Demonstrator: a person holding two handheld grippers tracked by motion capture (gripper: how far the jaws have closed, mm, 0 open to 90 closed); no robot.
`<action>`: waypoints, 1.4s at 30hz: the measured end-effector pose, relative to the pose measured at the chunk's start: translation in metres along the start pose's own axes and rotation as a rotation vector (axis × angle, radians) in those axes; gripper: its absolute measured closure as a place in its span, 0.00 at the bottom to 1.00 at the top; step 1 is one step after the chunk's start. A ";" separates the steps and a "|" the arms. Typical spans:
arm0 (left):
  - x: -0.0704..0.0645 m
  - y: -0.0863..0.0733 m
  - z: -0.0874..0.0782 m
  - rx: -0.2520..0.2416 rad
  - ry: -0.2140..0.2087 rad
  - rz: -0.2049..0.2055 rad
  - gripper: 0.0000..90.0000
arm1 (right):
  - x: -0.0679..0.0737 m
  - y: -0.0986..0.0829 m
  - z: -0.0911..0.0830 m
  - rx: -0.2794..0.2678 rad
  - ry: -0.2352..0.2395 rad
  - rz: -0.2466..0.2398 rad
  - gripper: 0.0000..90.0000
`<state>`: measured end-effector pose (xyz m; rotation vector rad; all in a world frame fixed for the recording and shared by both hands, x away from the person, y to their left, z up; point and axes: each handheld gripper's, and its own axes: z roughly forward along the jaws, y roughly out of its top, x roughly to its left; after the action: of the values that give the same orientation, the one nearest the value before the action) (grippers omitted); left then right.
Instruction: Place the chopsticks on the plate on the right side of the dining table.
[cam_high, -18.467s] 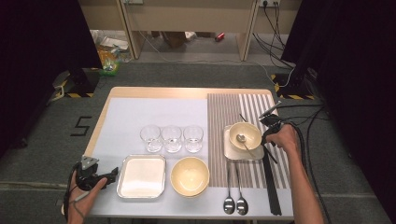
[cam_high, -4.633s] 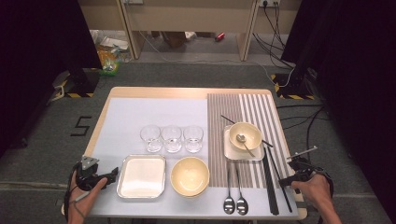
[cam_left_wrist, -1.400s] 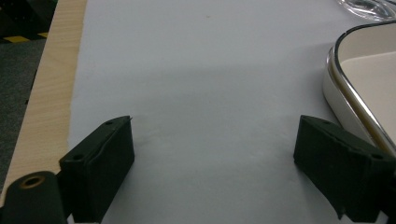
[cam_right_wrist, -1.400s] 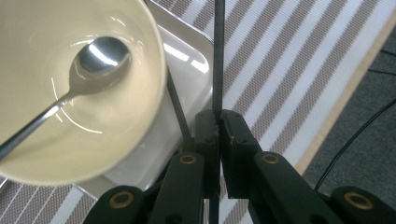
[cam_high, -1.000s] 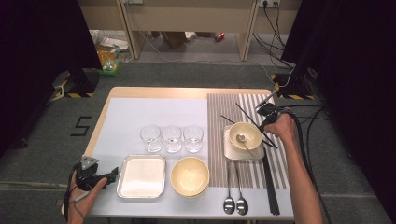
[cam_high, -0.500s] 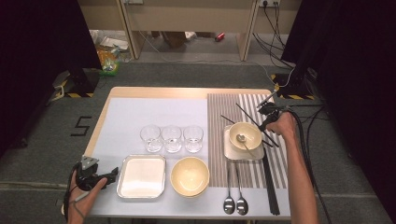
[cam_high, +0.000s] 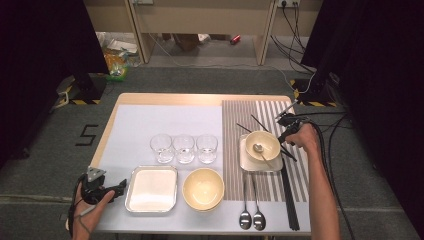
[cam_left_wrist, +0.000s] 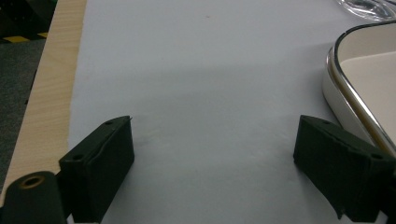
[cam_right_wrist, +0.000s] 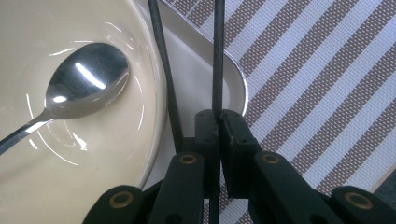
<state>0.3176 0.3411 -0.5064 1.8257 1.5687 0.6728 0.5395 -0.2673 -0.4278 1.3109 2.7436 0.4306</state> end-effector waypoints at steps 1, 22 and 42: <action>0.000 0.000 0.000 0.000 0.000 0.000 0.12 | -0.001 0.000 0.000 -0.005 0.005 0.001 0.96; 0.000 0.000 0.000 -0.001 0.001 0.000 0.12 | -0.001 -0.002 0.005 -0.022 0.043 0.006 0.95; 0.000 0.000 0.000 0.001 0.000 0.000 0.12 | -0.003 -0.013 -0.005 -0.071 0.046 0.026 0.90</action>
<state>0.3176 0.3411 -0.5063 1.8266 1.5686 0.6725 0.5304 -0.2782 -0.4273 1.3381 2.7233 0.5617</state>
